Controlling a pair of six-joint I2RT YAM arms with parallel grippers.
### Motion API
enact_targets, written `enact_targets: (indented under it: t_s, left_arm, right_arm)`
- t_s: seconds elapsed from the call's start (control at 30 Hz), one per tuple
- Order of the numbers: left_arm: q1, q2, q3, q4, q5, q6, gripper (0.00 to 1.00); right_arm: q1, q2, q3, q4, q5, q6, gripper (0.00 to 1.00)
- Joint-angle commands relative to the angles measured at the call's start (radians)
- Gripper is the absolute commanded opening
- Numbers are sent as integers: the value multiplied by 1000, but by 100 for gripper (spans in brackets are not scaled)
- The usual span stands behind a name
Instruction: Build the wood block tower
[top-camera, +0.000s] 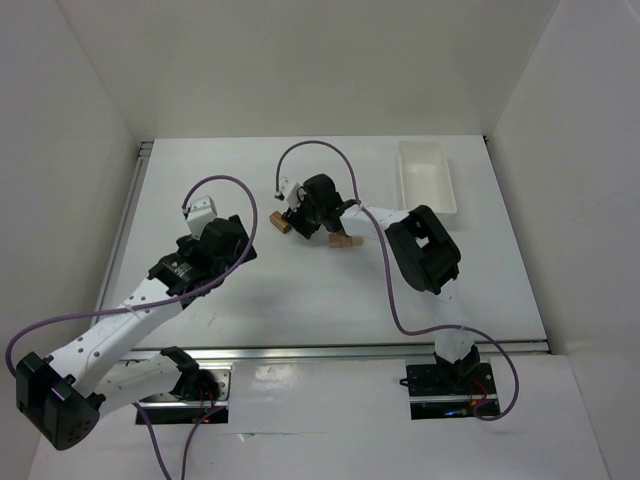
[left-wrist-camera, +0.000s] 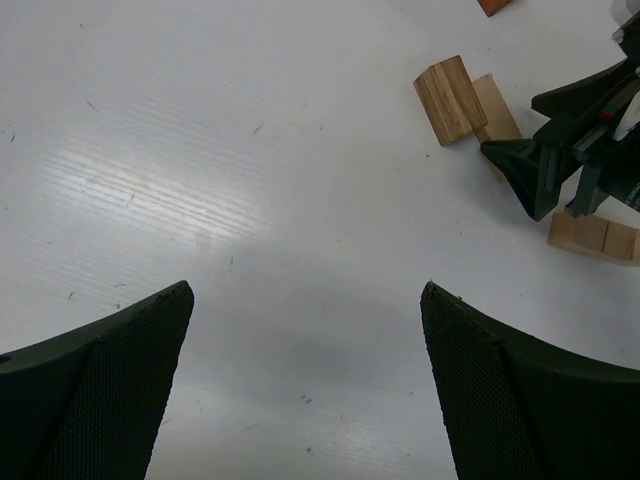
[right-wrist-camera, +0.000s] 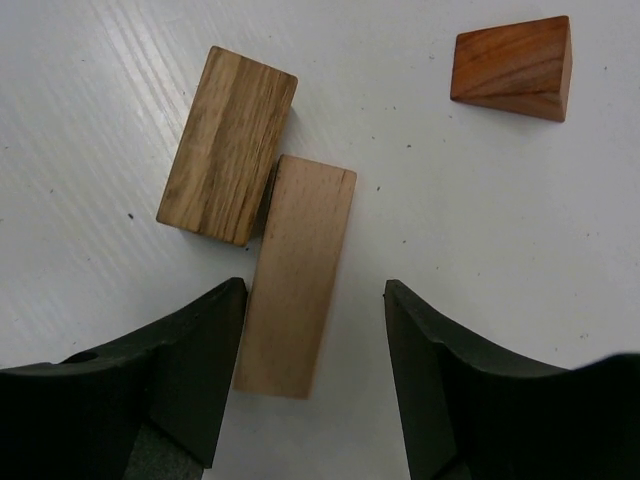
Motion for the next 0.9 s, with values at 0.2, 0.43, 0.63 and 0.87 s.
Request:
enact_targets:
  t_s: [0.2, 0.43, 0.63, 0.87]
  left_arm:
    - [128, 13, 6, 104, 138, 104, 100]
    - [162, 31, 15, 136, 161, 143, 100]
    - [184, 31, 15, 165, 206, 186, 100]
    - [215, 31, -21, 255, 348, 272, 100]
  right_arm:
    - [8, 87, 123, -50, -47, 17, 50]
    - [-1, 76, 133, -59, -119, -20, 15]
    - [-58, -14, 123, -50, -180, -127, 6]
    - [-127, -204, 82, -139, -416, -363, 6]
